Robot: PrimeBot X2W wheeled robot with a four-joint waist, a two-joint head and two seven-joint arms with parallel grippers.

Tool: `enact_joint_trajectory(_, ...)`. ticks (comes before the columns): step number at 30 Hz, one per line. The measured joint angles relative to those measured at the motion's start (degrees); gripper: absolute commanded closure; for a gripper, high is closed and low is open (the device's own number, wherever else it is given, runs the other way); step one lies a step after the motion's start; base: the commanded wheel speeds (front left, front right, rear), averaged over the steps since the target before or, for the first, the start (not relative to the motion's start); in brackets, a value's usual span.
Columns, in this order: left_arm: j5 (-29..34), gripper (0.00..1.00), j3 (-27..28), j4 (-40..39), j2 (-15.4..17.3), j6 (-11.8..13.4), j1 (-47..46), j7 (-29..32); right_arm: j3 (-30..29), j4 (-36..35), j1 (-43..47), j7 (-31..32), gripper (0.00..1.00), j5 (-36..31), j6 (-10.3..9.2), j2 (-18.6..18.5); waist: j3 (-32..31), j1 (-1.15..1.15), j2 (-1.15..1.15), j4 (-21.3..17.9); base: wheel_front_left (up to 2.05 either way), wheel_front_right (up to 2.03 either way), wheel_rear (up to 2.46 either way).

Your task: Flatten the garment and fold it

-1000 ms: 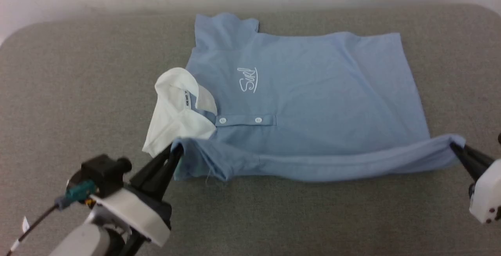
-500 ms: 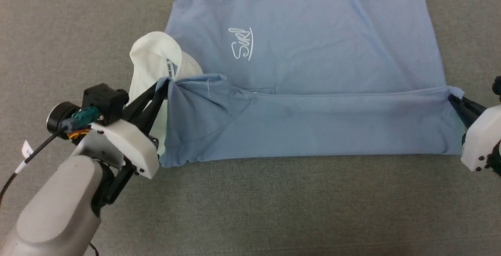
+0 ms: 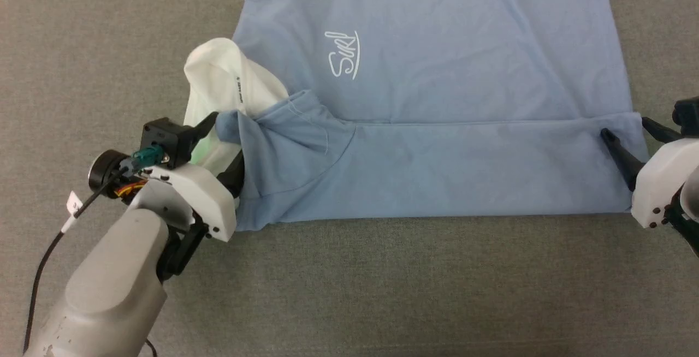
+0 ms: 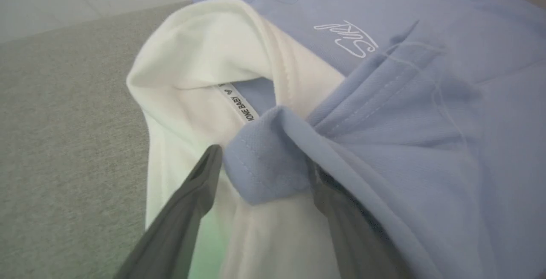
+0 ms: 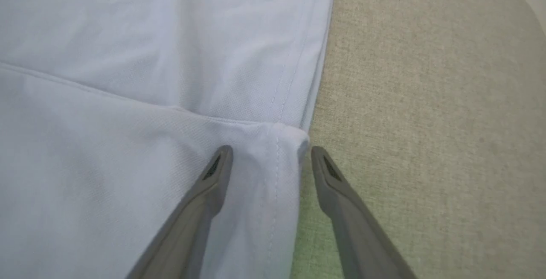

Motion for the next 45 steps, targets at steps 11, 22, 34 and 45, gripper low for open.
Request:
enact_joint_trajectory(11,-5.15,0.00,3.21,-2.33,-2.34,6.43,7.64,-1.01,-4.79,-1.77,6.20,-2.25,0.00,-3.93,0.01,3.42,-7.83,-0.01,0.00,0.31,0.00,0.00,0.00)
enact_joint_trajectory(22,-9.22,0.00,4.97,-20.09,-1.79,17.63,21.88,6.87,-18.94,-17.69,21.30,3.85,0.00,-11.92,0.00,16.28,-14.29,-0.03,0.00,-0.64,0.00,0.00,0.00)
enact_joint_trajectory(34,-8.09,0.00,3.46,-20.82,-0.07,23.94,24.57,13.25,-22.85,-30.76,27.22,9.32,0.00,-15.58,0.00,23.30,-11.15,0.00,0.00,-3.62,0.00,0.00,0.00)
enact_joint_trajectory(45,-7.37,0.05,4.23,-15.29,-0.01,25.68,22.04,13.32,-23.75,-32.73,27.22,9.29,0.00,-15.67,0.00,24.21,-6.45,-0.01,0.00,-5.71,0.00,0.00,0.00)
